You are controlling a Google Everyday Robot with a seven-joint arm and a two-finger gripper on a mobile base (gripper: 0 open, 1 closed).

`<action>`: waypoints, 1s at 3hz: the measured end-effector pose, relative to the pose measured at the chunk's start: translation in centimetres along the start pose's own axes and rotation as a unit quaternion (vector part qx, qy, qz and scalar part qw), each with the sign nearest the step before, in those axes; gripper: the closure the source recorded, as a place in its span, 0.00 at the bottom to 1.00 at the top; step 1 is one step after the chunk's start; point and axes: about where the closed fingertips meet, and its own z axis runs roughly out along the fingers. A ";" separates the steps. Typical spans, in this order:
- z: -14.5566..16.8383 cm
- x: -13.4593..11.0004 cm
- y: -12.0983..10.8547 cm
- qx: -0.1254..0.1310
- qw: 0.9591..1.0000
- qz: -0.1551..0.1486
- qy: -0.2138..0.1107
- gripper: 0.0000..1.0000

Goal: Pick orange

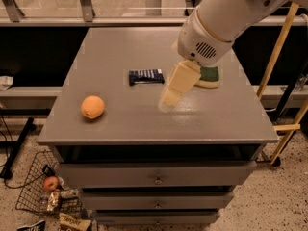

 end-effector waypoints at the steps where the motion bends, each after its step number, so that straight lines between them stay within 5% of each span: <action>1: 0.0 0.0 0.0 0.000 1.000 0.000 0.000 0.00; 3: 8.3 -6.7 2.5 -0.086 0.993 -0.075 -0.004 0.00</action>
Offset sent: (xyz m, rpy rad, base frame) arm 0.0076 0.1127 -0.0618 0.0257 0.1220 0.2516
